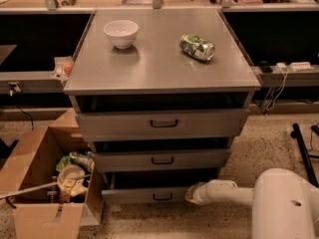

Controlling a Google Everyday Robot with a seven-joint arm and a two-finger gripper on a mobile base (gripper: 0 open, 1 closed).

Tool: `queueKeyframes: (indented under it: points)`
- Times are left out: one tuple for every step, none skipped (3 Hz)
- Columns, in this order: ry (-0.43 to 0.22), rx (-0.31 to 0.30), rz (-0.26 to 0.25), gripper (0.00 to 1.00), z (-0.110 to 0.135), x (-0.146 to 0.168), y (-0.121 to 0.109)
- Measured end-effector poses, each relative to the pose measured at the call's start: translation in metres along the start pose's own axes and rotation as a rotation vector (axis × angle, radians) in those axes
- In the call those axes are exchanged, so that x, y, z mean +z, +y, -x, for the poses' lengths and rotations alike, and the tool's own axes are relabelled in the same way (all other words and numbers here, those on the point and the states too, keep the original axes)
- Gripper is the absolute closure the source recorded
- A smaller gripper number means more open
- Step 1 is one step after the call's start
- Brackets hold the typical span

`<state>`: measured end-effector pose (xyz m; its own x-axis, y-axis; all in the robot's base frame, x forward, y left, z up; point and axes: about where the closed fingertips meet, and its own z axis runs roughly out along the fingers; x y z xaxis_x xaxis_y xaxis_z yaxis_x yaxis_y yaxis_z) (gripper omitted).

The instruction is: Close bottom drawer

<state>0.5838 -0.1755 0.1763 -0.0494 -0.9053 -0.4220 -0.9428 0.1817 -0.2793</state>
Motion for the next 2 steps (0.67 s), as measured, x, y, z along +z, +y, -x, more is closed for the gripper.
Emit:
queueKeyframes:
  points:
    - [0.0, 0.0, 0.0, 0.42, 0.0, 0.0, 0.0]
    - [0.0, 0.0, 0.0, 0.19, 0.0, 0.0, 0.0]
